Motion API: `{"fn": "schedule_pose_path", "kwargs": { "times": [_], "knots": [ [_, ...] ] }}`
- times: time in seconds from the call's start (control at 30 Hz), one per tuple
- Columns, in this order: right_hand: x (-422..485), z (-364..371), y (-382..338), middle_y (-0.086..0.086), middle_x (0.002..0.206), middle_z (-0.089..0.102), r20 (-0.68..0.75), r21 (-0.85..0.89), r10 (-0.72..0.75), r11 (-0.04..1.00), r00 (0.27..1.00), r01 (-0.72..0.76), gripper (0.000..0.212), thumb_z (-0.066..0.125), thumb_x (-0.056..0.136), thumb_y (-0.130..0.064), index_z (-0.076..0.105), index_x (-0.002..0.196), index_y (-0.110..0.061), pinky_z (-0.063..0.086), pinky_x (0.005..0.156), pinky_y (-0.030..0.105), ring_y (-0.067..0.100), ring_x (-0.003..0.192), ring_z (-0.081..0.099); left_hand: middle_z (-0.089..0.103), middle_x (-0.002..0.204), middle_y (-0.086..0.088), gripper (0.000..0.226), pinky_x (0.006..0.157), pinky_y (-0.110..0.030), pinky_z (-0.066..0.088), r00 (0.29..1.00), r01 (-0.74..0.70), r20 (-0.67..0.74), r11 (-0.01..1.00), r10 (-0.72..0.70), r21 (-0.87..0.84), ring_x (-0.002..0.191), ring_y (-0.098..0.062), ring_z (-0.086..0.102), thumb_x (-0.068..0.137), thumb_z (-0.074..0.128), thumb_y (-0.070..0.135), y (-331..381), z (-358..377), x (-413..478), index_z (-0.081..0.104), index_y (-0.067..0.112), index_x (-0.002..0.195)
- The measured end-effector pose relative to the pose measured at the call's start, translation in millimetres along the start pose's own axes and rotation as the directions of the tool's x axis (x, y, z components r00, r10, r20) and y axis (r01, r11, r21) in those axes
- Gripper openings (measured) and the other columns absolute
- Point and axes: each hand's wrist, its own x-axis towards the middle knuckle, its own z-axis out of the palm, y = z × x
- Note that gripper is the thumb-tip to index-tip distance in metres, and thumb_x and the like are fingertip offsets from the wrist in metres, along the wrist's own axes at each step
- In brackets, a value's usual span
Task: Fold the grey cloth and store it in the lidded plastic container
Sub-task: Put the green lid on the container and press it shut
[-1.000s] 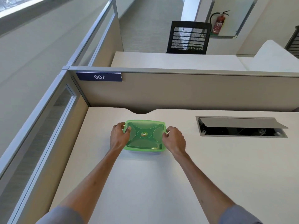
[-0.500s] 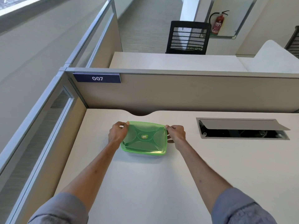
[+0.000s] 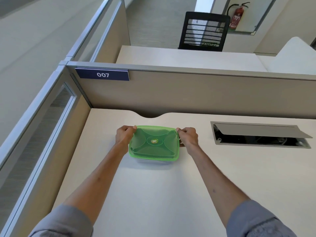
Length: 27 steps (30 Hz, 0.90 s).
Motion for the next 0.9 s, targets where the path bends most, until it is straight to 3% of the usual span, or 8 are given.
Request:
{"fn": "schedule_pose_path", "kwargs": {
  "times": [0.13,0.2,0.33,0.47,0.57,0.67,0.8,0.9],
  "knots": [
    [1,2,3,0.017,0.096,0.076,-0.036,-0.035,-0.030,0.999,0.999,0.028,0.031,0.071,0.104,-0.028,0.063,0.080,-0.009,0.067,0.090,0.055,0.037,0.077,0.071,0.077,0.124,-0.016,0.025,0.083,-0.034,0.054,0.997,0.049,0.060,0.996,-0.045,-0.070,0.105,-0.027,0.064,0.106,0.068,0.013,-1,-5,-1,0.078,0.005,0.127],
    [0,3,3,0.016,0.093,0.074,-0.045,-0.039,-0.027,0.999,0.999,0.025,0.031,0.071,0.104,-0.028,0.063,0.081,-0.009,0.067,0.092,0.055,0.035,0.075,0.067,0.078,0.122,-0.016,0.026,0.091,-0.036,0.052,0.996,0.064,0.063,0.993,-0.058,-0.100,0.106,-0.028,0.065,0.105,0.070,0.011,-4,-6,-1,0.079,0.004,0.128],
    [-5,1,3,0.022,0.107,0.078,0.008,0.027,0.024,0.999,1.000,-0.025,0.029,0.072,0.104,-0.029,0.066,0.086,-0.006,0.068,0.091,0.056,0.040,0.086,0.074,0.079,0.107,-0.011,0.030,0.095,-0.036,0.052,0.997,0.044,0.074,0.988,-0.033,-0.146,0.104,-0.028,0.068,0.104,0.074,0.016,-7,-11,-5,0.078,0.002,0.129],
    [-15,-15,13,0.022,0.111,0.081,0.017,0.147,0.066,0.987,0.998,-0.068,0.046,0.064,0.107,-0.035,0.072,0.106,0.010,0.068,0.090,0.052,0.041,0.103,0.080,0.075,0.131,-0.014,0.047,0.114,-0.048,0.056,0.996,0.019,0.085,0.991,-0.008,-0.131,0.123,-0.032,0.070,0.108,0.069,0.037,-8,-19,-21,0.068,0.003,0.140],
    [-35,-22,44,0.021,0.103,0.082,0.009,0.183,0.077,0.980,0.997,-0.077,0.046,0.066,0.105,-0.040,0.074,0.105,0.005,0.067,0.082,0.050,0.035,0.085,0.079,0.071,0.137,-0.013,0.047,0.117,-0.052,0.053,0.983,-0.152,-0.104,0.988,0.153,0.009,0.131,-0.034,0.066,0.106,0.069,0.039,-24,-19,-51,0.067,0.007,0.140],
    [-63,-21,79,0.017,0.090,0.080,0.097,0.250,0.098,0.961,0.990,-0.120,0.043,0.071,0.103,-0.042,0.072,0.102,0.001,0.066,0.067,0.042,0.030,0.069,0.076,0.062,0.146,-0.008,0.053,0.116,-0.051,0.049,0.890,-0.339,-0.219,0.901,0.400,0.271,0.137,-0.030,0.055,0.102,0.071,0.043,-43,-1,-88,0.059,0.017,0.146],
    [-90,-8,94,0.018,0.085,0.078,0.192,0.377,0.084,0.913,0.978,-0.153,0.028,0.078,0.101,-0.020,0.066,0.111,0.003,0.067,0.061,0.037,0.028,0.062,0.073,0.063,0.146,-0.018,0.062,0.114,-0.058,0.052,0.979,-0.086,-0.171,0.986,0.110,0.144,0.133,-0.041,0.060,0.105,0.066,0.047,-53,16,-106,0.052,0.010,0.152],
    [-93,-9,87,0.024,0.087,0.076,0.175,0.441,0.084,0.884,0.981,-0.155,0.027,0.077,0.099,-0.005,0.065,0.115,0.013,0.068,0.064,0.033,0.028,0.063,0.072,0.071,0.135,-0.015,0.052,0.109,-0.053,0.055,0.981,-0.099,-0.157,0.990,0.113,0.096,0.125,-0.040,0.066,0.109,0.060,0.044,-63,13,-111,0.059,0.009,0.147]
  ]
}}
